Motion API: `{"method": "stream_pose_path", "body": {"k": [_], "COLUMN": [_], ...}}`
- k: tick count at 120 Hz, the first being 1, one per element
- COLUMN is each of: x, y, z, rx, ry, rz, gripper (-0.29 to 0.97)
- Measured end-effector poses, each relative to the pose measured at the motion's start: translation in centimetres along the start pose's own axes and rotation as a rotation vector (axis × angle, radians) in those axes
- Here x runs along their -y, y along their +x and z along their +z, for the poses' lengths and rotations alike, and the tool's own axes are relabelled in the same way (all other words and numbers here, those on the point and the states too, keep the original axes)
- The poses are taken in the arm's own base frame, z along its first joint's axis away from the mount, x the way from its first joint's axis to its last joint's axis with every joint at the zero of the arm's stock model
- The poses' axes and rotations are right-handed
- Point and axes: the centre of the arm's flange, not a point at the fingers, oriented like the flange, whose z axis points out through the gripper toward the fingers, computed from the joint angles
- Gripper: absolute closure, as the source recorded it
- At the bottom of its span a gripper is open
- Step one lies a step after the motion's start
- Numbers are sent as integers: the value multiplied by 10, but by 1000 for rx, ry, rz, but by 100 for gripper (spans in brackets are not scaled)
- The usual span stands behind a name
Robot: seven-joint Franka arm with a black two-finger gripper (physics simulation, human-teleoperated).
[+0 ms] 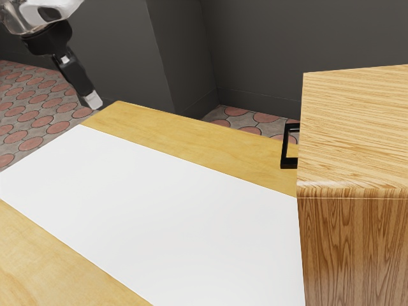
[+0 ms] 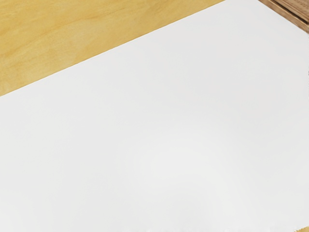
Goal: Pull the drawer handle with one arm to open the drawer
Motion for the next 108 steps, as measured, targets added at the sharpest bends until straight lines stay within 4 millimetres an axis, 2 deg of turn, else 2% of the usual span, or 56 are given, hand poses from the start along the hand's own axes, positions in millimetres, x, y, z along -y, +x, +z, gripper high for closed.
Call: {"method": "stream_pose_path", "body": {"k": [7, 16, 27, 33, 39, 47, 62, 72, 89, 108], "x": [3, 3, 5, 5, -2, -21, -48, -62, -66, -67], "y": [6, 9, 5, 6, 7, 23, 61, 76, 86, 95], "z": [15, 24, 22, 28, 27, 22, 46, 52, 51, 65], "rx": [29, 54, 60, 71, 67, 3, -116, -162, -201, -179], "ry": [-9, -21, -24, -33, -49, -121, -384, -511, -571, -570], "rz": [27, 58, 83, 77, 75, 97, 89, 45, -76, -243], "gripper": [0, 0, 0, 0, 0, 0, 0, 0, 0, 0]}}
